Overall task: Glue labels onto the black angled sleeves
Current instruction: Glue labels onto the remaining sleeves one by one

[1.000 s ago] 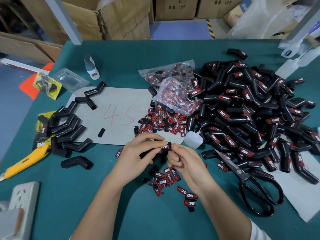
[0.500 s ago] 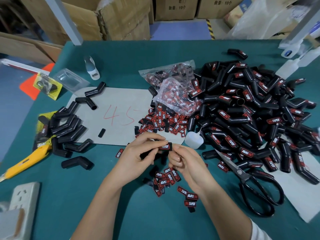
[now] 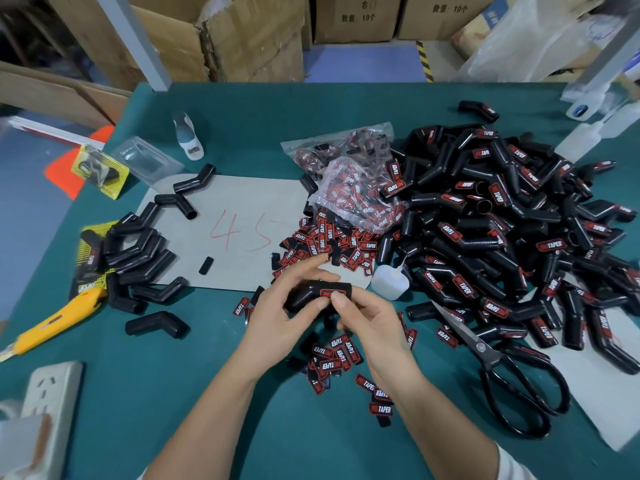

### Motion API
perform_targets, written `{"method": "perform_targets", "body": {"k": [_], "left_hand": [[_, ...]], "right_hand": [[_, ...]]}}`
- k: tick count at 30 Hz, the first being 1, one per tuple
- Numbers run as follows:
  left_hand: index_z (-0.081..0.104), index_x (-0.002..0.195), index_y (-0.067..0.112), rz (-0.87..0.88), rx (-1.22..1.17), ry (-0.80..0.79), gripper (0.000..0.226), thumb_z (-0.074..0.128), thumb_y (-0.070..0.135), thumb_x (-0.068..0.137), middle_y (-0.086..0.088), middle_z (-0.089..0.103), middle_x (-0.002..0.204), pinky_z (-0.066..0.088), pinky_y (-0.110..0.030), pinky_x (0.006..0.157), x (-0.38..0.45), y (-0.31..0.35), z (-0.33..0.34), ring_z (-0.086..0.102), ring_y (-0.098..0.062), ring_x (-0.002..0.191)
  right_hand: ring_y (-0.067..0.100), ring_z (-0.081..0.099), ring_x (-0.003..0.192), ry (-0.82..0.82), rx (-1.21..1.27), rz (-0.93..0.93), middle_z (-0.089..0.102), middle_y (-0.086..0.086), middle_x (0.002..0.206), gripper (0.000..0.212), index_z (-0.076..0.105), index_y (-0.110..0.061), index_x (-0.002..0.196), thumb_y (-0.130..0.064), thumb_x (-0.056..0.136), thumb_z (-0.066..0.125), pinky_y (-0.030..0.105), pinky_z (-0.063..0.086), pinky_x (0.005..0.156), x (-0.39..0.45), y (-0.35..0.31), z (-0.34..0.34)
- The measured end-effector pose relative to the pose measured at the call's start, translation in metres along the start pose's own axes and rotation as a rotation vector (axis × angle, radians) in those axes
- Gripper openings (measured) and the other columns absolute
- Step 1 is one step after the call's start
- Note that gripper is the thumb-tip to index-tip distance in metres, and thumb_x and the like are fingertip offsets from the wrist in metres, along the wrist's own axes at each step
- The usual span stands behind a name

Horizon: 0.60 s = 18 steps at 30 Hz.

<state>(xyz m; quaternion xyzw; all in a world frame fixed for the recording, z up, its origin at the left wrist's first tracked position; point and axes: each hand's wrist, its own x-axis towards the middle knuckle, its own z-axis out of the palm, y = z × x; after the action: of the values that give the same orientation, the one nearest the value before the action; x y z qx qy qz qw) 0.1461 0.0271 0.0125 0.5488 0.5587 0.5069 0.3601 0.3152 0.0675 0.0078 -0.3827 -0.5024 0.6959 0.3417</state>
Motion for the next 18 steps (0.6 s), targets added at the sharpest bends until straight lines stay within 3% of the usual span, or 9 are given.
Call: {"method": "perform_targets", "body": {"k": [5,8,11,14,16,18], "left_hand": [[0.056,0.143,0.044,0.074,0.047,0.024,0.059,0.07,0.01,0.096,0.015,0.073,0.124,0.043,-0.02,0.109,-0.003,-0.002,0.011,0.065,-0.014,0.124],[0.057,0.142,0.046,0.072,0.044,0.035,0.061,0.069,0.009,0.095,0.015,0.073,0.124,0.044,-0.024,0.11,-0.003,-0.003,0.012,0.065,-0.016,0.125],[0.056,0.142,0.048,0.053,0.035,0.035,0.056,0.068,0.019,0.096,0.016,0.073,0.125,0.042,-0.022,0.111,-0.001,-0.002,0.008,0.064,-0.015,0.126],[0.057,0.142,0.045,0.069,0.003,0.012,0.051,0.068,0.02,0.098,0.013,0.073,0.124,0.043,-0.022,0.109,0.0,0.001,0.006,0.065,-0.016,0.124],[0.061,0.138,0.041,0.062,-0.054,0.033,0.045,0.068,0.022,0.098,0.01,0.075,0.121,0.046,-0.024,0.106,-0.001,0.001,0.006,0.068,-0.017,0.119],[0.065,0.134,0.038,0.035,-0.1,0.063,0.041,0.067,0.021,0.098,0.006,0.076,0.117,0.049,-0.026,0.104,-0.002,-0.001,0.006,0.069,-0.02,0.116]], "right_hand": [[-0.002,0.065,0.08,0.069,0.108,-0.043,0.078,-0.007,0.094,0.025,0.08,-0.022,0.112,-0.034,0.089,0.078,0.013,0.051,0.075,0.0,0.011,0.006],[0.004,0.062,0.083,0.097,0.081,-0.002,0.077,-0.001,0.1,0.041,0.08,-0.021,0.11,-0.054,0.086,0.08,0.018,0.05,0.074,0.0,0.01,0.004],[0.007,0.053,0.077,0.081,0.05,0.011,0.069,-0.006,0.086,0.058,0.075,-0.009,0.107,-0.063,0.09,0.072,0.023,0.047,0.075,0.001,0.01,0.0],[0.004,0.042,0.068,0.068,0.045,-0.019,0.046,-0.015,0.069,0.071,0.06,0.008,0.096,-0.063,0.094,0.066,0.02,0.045,0.071,0.0,0.007,-0.001],[0.006,0.04,0.069,0.059,0.032,-0.028,0.039,-0.012,0.071,0.068,0.058,0.004,0.088,-0.064,0.095,0.065,0.02,0.045,0.071,0.0,0.005,0.0],[0.005,0.041,0.07,0.035,0.012,-0.024,0.04,-0.013,0.072,0.051,0.06,-0.015,0.078,-0.063,0.096,0.063,0.02,0.045,0.072,-0.001,0.003,0.001]]}}
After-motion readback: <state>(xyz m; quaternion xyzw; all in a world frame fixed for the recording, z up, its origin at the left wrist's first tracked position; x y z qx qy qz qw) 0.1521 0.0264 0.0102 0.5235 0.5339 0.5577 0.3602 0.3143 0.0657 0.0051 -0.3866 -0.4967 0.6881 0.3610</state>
